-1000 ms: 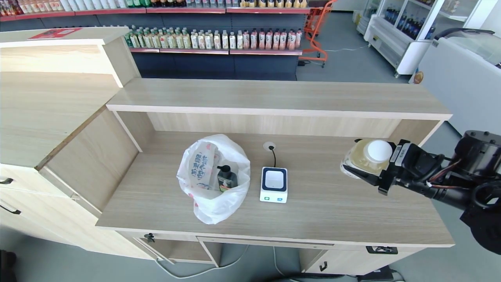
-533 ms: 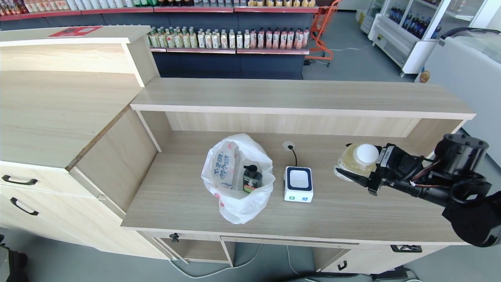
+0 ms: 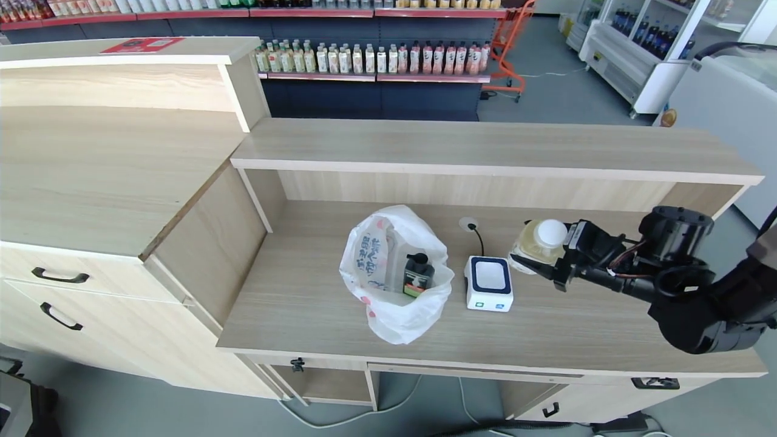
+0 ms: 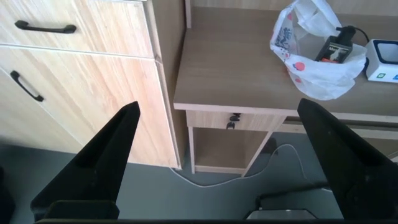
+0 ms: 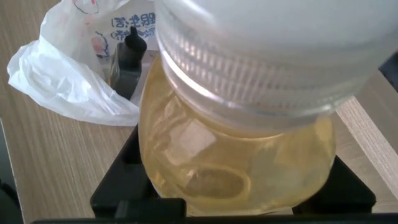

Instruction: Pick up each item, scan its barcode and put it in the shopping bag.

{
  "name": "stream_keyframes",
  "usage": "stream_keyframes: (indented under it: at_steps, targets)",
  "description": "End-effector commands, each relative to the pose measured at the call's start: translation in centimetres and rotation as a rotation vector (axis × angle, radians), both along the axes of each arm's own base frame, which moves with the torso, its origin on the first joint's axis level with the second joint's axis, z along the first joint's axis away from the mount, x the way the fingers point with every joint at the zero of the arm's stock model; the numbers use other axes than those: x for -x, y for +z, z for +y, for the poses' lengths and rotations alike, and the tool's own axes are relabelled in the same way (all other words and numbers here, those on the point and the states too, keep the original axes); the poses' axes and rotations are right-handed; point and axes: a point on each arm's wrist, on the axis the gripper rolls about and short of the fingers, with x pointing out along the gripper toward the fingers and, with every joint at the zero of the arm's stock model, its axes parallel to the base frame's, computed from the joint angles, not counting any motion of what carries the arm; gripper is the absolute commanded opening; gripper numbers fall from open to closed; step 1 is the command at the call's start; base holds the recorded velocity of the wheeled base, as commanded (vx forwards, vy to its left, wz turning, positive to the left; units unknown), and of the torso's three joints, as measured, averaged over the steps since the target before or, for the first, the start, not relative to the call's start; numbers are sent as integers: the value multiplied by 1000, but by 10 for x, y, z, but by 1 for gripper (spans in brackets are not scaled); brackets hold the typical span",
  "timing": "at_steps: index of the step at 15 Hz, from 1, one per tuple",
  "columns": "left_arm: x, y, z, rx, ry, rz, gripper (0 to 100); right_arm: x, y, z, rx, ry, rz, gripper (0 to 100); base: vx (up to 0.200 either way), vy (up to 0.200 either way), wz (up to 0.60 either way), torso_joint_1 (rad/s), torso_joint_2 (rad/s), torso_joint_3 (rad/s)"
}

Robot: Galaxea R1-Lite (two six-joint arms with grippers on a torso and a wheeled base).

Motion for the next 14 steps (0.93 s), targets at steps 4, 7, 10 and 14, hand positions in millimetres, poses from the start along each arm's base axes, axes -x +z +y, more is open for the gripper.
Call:
stream_keyframes:
  at_steps: [4, 7, 10, 14]
  targets:
    - [0, 0, 0, 0, 0, -2, 100, -35, -32, 1, 4, 23, 28, 0, 0, 0, 0, 0, 0, 0]
    - [0, 0, 0, 0, 0, -2, 100, -48, -47, 2, 4, 49, 44, 0, 0, 0, 0, 0, 0, 0]
    - [0, 0, 0, 0, 1, -2, 100, -59, -62, 5, 33, 71, 24, 0, 0, 0, 0, 0, 0, 0]
    - [0, 0, 0, 0, 0, -2, 100, -65, -81, 6, 83, 76, 2, 0, 0, 0, 0, 0, 0, 0]
